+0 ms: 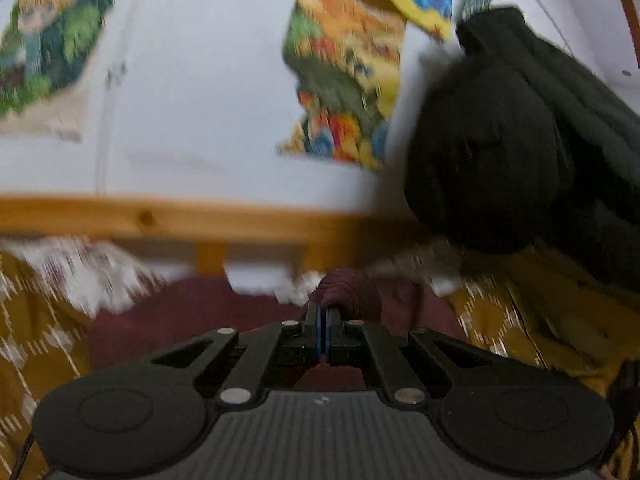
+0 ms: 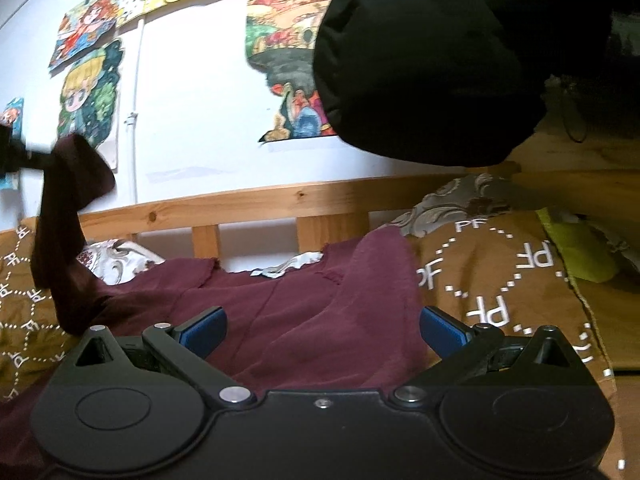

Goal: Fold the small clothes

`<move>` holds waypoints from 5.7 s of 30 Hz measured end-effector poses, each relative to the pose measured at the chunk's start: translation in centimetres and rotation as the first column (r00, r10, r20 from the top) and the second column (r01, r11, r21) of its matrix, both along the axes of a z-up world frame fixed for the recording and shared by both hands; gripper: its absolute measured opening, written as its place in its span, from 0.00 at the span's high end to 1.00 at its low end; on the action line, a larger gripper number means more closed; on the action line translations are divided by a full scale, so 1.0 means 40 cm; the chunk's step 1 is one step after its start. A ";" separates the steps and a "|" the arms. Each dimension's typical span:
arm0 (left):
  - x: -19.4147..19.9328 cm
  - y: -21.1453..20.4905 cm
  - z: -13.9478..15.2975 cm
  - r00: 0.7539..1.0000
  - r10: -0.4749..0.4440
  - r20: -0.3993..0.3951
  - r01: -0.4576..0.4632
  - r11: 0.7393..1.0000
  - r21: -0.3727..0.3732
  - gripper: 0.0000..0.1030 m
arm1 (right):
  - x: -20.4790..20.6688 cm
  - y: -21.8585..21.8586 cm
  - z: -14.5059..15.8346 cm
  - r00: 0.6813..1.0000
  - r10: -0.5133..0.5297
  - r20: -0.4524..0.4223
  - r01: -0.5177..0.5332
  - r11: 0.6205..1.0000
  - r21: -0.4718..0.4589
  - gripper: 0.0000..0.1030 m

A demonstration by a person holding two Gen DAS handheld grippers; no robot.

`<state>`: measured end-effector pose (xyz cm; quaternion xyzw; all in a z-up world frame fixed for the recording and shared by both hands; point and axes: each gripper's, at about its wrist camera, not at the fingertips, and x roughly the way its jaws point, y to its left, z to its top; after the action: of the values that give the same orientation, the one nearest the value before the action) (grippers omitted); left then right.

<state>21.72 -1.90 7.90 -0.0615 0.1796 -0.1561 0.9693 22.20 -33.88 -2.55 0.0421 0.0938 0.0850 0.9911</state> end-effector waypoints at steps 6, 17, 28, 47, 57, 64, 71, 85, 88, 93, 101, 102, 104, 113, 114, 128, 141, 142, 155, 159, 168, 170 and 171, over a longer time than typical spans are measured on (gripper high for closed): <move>-0.015 -0.053 -0.104 0.993 -0.041 -0.109 0.041 0.999 -0.006 1.00 | 0.001 -0.013 0.001 1.000 -0.013 -0.008 0.014 1.000 0.020 0.01; -0.039 -0.120 -0.194 0.963 -0.135 -0.234 0.151 0.987 0.051 0.98 | 0.002 -0.014 -0.004 0.999 -0.030 -0.024 0.031 0.999 0.028 0.01; -0.052 -0.082 -0.253 0.886 -0.184 -0.425 0.196 0.981 -0.017 0.69 | 0.006 0.000 -0.022 0.998 -0.008 -0.065 0.010 0.999 0.030 0.01; -0.020 0.120 -0.184 0.923 0.290 -0.255 -0.251 0.952 0.173 0.01 | 0.001 0.078 -0.051 0.936 0.296 -0.190 -0.262 0.947 0.185 0.12; 0.144 0.189 -0.268 0.807 0.481 -0.342 -0.400 0.872 0.283 0.08 | -0.028 0.180 -0.074 0.852 0.426 -0.304 -0.401 0.905 0.145 0.90; 0.146 0.199 -0.307 0.782 0.492 -0.382 -0.410 0.868 0.279 0.08 | -0.128 0.175 0.029 0.934 0.352 -0.065 -0.357 0.931 -0.074 0.95; 0.140 0.198 -0.304 0.786 0.481 -0.388 -0.400 0.875 0.273 0.07 | -0.095 0.184 -0.045 0.844 0.389 -0.370 -0.426 0.904 -0.021 0.78; 0.039 0.082 -0.294 0.874 0.218 -0.434 -0.154 0.972 0.178 0.03 | -0.034 0.057 -0.067 0.894 0.286 -0.345 -0.207 0.946 0.249 0.38; 0.039 0.053 -0.304 0.873 0.228 -0.432 -0.134 0.962 0.238 0.03 | -0.008 0.064 -0.085 0.870 0.318 -0.378 -0.219 0.934 0.281 0.67; 0.041 0.045 -0.320 0.849 0.260 -0.460 -0.141 0.951 0.276 0.03 | -0.044 0.119 -0.047 0.846 0.383 -0.370 -0.361 0.923 0.132 0.95; 0.038 0.034 -0.339 0.851 0.276 -0.447 -0.138 0.938 0.318 0.02 | -0.112 0.118 0.035 0.907 0.269 -0.324 -0.309 0.948 -0.079 0.97; 0.038 0.033 -0.339 0.850 0.278 -0.447 -0.139 0.938 0.319 0.02 | -0.111 0.123 0.024 0.895 0.261 -0.361 -0.311 0.946 -0.087 0.97; 0.039 0.032 -0.338 0.848 0.280 -0.449 -0.142 0.938 0.317 0.02 | -0.104 0.123 -0.002 0.873 0.247 -0.420 -0.315 0.944 -0.101 0.96; 0.032 0.031 -0.335 0.847 0.280 -0.452 -0.140 0.938 0.318 0.02 | -0.071 0.088 -0.036 0.876 0.264 -0.403 -0.265 0.963 0.054 0.59; 0.033 0.032 -0.333 0.845 0.280 -0.455 -0.145 0.940 0.310 0.02 | -0.062 0.089 -0.043 0.870 0.272 -0.411 -0.267 0.961 0.071 0.58; -0.018 0.043 -0.320 0.839 0.254 -0.481 -0.100 0.942 0.322 0.03 | -0.048 0.137 -0.077 0.864 0.219 -0.454 -0.299 0.948 -0.112 0.90; -0.218 0.100 -0.273 0.869 0.144 -0.473 0.008 0.952 0.306 0.01 | -0.095 0.165 -0.012 0.900 0.220 -0.376 -0.304 0.935 -0.180 0.27; -0.234 0.101 -0.271 0.875 0.134 -0.466 0.021 0.949 0.314 0.01 | -0.108 0.170 -0.002 0.898 0.231 -0.374 -0.317 0.929 -0.188 0.23; -0.375 0.120 -0.260 0.904 0.015 -0.427 0.196 0.873 0.446 0.01 | -0.328 0.188 0.014 0.819 0.256 -0.514 -0.438 0.857 -0.272 0.01; -0.372 0.116 -0.273 0.898 0.013 -0.440 0.228 0.841 0.491 0.01 | -0.367 0.207 -0.012 0.770 0.248 -0.588 -0.500 0.807 -0.314 0.01; -0.363 0.111 -0.291 0.893 0.029 -0.450 0.230 0.830 0.509 0.01 | -0.384 0.274 -0.057 0.764 0.244 -0.598 -0.548 0.734 -0.401 0.01; -0.361 0.106 -0.298 0.892 0.033 -0.451 0.232 0.823 0.519 0.01 | -0.382 0.283 -0.066 0.769 0.241 -0.592 -0.546 0.729 -0.413 0.01; -0.360 0.103 -0.304 0.890 0.038 -0.454 0.231 0.821 0.523 0.01 | -0.370 0.278 -0.067 0.768 0.236 -0.596 -0.543 0.732 -0.411 0.01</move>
<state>7.33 2.21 -4.24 0.2026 0.4370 -0.1281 0.8670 7.39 -22.76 -5.23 -0.2517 0.3774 0.2534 0.8544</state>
